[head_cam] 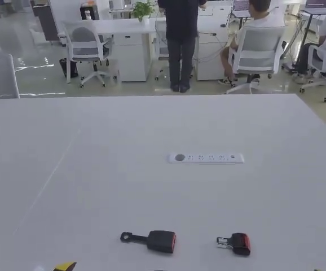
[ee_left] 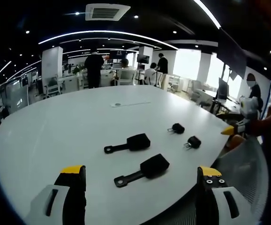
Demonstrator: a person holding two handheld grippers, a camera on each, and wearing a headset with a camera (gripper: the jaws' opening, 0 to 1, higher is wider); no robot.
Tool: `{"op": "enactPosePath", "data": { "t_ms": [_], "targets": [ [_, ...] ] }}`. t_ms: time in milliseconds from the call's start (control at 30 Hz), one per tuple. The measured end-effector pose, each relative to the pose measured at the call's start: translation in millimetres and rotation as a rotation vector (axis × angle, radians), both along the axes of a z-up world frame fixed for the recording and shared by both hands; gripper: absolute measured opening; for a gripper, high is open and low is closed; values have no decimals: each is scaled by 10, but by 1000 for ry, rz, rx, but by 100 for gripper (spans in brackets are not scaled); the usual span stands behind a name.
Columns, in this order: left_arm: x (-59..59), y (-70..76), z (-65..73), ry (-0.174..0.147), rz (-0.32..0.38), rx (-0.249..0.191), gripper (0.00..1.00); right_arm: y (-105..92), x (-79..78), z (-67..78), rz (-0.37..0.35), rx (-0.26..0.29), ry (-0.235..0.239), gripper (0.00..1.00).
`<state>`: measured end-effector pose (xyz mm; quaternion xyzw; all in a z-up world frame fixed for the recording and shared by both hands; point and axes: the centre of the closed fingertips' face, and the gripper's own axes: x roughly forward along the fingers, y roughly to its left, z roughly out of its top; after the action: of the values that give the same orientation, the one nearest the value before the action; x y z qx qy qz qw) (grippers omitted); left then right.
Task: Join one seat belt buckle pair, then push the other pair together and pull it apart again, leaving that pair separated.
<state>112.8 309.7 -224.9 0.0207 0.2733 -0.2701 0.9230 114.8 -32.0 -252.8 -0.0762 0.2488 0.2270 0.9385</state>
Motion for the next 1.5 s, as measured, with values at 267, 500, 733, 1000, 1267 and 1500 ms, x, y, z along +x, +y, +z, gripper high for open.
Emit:
{"op": "enactPosePath", "data": {
  "t_ms": [267,500,733,1000,1267,1500],
  "targets": [
    [-14,-3,3,-10,-28,37,100,17,44,35,25,-10,-4,96],
    [-7,17,-25,-8,-33,48,100,4,69,45,30,-15,-7,96],
    [38,-15,-27,-14,-59,64,100,23,44,-11,58,-29,12,97],
    [97,-50,-62,-11,-92,81,100,70,78,-43,115,-53,31,98],
    [139,-81,-102,-2,-121,94,100,95,138,-67,136,-50,43,98],
    [183,-107,-166,16,-136,93,100,148,157,-143,161,-52,68,97]
  ]
}}
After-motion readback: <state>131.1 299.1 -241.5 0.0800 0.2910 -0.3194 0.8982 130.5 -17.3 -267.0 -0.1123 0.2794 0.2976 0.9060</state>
